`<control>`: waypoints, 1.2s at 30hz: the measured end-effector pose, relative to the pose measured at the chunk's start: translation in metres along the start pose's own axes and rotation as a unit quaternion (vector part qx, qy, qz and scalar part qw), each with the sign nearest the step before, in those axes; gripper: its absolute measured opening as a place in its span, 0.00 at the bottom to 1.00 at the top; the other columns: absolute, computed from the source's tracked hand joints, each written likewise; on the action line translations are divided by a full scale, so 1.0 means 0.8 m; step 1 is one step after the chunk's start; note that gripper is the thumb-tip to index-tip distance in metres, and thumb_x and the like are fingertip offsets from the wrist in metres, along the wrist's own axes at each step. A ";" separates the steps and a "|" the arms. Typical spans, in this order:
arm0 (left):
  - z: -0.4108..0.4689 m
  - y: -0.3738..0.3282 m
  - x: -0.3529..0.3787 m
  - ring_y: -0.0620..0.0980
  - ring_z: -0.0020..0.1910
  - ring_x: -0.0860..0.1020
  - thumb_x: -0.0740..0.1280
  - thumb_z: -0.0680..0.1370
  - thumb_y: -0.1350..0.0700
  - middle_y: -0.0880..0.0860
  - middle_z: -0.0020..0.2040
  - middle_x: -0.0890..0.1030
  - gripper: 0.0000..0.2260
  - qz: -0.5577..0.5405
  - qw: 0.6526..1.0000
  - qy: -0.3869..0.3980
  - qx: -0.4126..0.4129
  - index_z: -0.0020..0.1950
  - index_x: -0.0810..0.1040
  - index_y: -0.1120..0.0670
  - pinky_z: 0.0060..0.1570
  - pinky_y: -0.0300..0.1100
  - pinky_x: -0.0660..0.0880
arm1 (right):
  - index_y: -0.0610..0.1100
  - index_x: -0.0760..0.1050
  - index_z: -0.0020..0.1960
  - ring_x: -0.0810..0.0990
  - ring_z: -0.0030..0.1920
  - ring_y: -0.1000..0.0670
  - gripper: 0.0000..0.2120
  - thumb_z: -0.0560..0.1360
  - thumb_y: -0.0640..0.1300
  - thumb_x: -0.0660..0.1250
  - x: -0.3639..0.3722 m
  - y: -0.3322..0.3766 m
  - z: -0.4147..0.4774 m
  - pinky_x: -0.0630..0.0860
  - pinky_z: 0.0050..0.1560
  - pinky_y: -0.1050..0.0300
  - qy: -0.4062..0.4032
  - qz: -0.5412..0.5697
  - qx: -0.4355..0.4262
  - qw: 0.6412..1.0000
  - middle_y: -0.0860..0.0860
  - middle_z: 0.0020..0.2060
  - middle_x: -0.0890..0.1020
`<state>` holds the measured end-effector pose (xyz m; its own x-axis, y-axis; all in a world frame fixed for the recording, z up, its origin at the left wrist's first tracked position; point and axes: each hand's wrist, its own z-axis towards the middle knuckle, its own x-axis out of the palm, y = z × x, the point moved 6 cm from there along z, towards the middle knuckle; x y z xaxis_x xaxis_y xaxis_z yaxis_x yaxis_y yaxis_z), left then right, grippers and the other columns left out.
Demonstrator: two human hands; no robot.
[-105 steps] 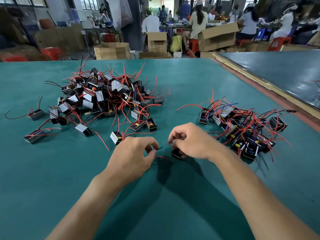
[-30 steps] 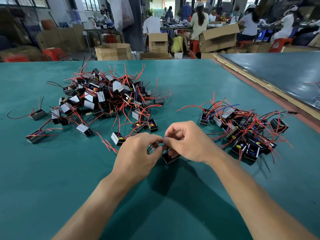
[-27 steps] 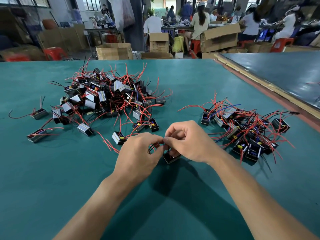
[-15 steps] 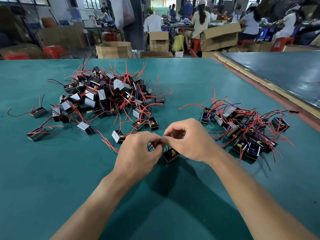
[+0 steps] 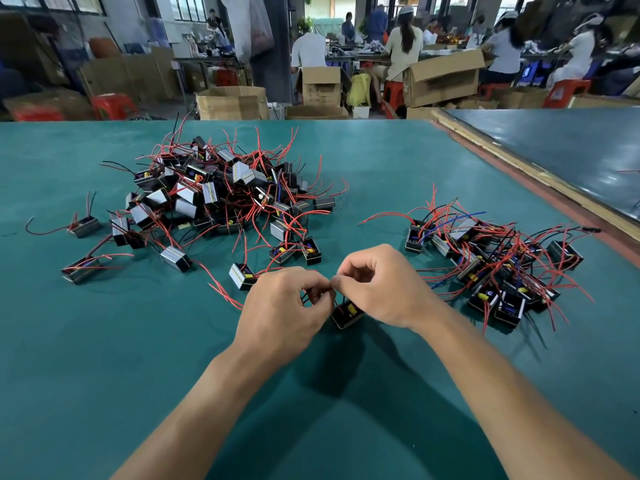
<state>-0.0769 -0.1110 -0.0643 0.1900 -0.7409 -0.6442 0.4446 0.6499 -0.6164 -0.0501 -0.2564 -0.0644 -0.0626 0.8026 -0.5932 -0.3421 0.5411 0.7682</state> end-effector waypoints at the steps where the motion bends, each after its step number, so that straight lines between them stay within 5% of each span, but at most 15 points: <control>1: 0.000 -0.001 0.000 0.40 0.28 0.69 0.71 0.73 0.55 0.43 0.30 0.74 0.06 -0.001 1.000 0.002 0.000 0.35 0.79 0.50 0.31 0.38 0.64 | 0.45 0.77 0.31 0.68 0.25 0.58 0.12 0.73 0.43 0.71 0.001 -0.001 0.000 0.64 0.29 0.67 0.003 0.009 0.004 1.000 0.57 0.22 0.74; 9: 0.002 -0.002 -0.001 0.41 0.30 0.70 0.70 0.73 0.55 0.44 0.30 0.75 0.11 0.006 1.000 0.011 -0.009 0.34 0.74 0.44 0.35 0.41 0.70 | 0.44 0.79 0.33 0.66 0.25 0.54 0.13 0.77 0.42 0.68 0.001 -0.014 0.004 0.64 0.29 0.63 0.042 0.076 0.045 0.995 0.53 0.23 0.73; 15: 0.002 0.009 0.003 0.41 0.26 0.68 0.70 0.74 0.55 0.43 0.31 0.76 0.08 -0.024 0.998 0.025 -0.042 0.35 0.78 0.46 0.29 0.32 0.63 | 0.42 0.79 0.34 0.68 0.26 0.58 0.10 0.74 0.40 0.71 -0.003 -0.010 0.004 0.65 0.30 0.65 0.024 0.053 0.010 0.998 0.56 0.24 0.74; 25: 0.003 0.018 0.006 0.43 0.24 0.65 0.71 0.76 0.52 0.42 0.26 0.73 0.07 -0.073 0.993 0.046 -0.077 0.38 0.82 0.50 0.26 0.32 0.61 | 0.46 0.81 0.34 0.71 0.26 0.59 0.07 0.70 0.37 0.71 -0.011 0.016 -0.004 0.66 0.31 0.67 0.012 -0.026 -0.071 0.997 0.55 0.24 0.77; 31: 0.003 0.009 0.003 0.42 0.26 0.67 0.72 0.75 0.55 0.48 0.33 0.78 0.05 -0.055 0.996 0.059 -0.046 0.39 0.82 0.51 0.29 0.36 0.65 | 0.45 0.80 0.35 0.69 0.25 0.58 0.06 0.70 0.38 0.68 -0.011 0.019 -0.008 0.65 0.30 0.67 0.042 -0.021 -0.070 0.996 0.53 0.24 0.77; 36: 0.000 -0.002 0.005 0.43 0.31 0.69 0.72 0.75 0.56 0.45 0.30 0.73 0.08 -0.019 0.997 0.080 -0.004 0.36 0.81 0.48 0.34 0.41 0.64 | 0.45 0.82 0.38 0.73 0.28 0.55 0.05 0.72 0.40 0.71 -0.005 0.015 -0.007 0.70 0.32 0.61 0.085 0.000 -0.054 0.995 0.48 0.29 0.81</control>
<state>-0.0767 -0.1151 -0.0654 0.0315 -0.7294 -0.6833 0.4417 0.6235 -0.6451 -0.0595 -0.2546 -0.0542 -0.2181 0.7437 -0.6319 -0.4395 0.5033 0.7440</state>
